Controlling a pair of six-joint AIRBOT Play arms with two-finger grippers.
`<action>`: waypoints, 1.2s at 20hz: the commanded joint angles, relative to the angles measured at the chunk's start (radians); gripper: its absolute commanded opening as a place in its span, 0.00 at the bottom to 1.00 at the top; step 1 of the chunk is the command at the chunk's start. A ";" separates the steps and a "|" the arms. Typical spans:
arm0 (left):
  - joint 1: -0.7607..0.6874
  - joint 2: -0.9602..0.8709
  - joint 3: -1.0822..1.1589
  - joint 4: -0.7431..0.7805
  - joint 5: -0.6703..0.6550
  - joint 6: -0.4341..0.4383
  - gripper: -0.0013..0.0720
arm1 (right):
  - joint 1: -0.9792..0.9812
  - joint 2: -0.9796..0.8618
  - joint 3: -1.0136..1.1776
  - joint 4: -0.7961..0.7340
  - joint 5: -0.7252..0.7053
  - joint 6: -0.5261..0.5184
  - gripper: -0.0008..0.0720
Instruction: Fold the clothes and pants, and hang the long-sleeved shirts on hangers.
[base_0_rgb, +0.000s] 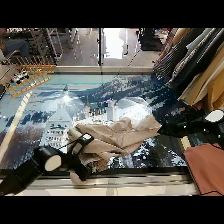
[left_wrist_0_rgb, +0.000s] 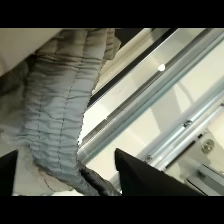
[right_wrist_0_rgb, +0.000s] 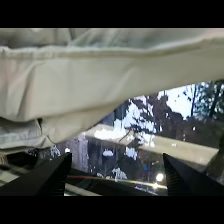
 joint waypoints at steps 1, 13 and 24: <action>-0.045 -0.039 -0.020 0.241 0.055 -0.291 0.58 | -0.001 -0.001 -0.064 -0.013 -0.039 0.020 0.89; 0.630 0.208 0.183 0.180 0.077 0.118 0.03 | -0.202 -0.255 -0.142 0.182 -0.214 0.064 0.89; 0.928 -0.091 0.183 -0.032 0.249 0.303 0.04 | -0.103 -0.309 -0.130 0.149 -0.414 0.049 0.12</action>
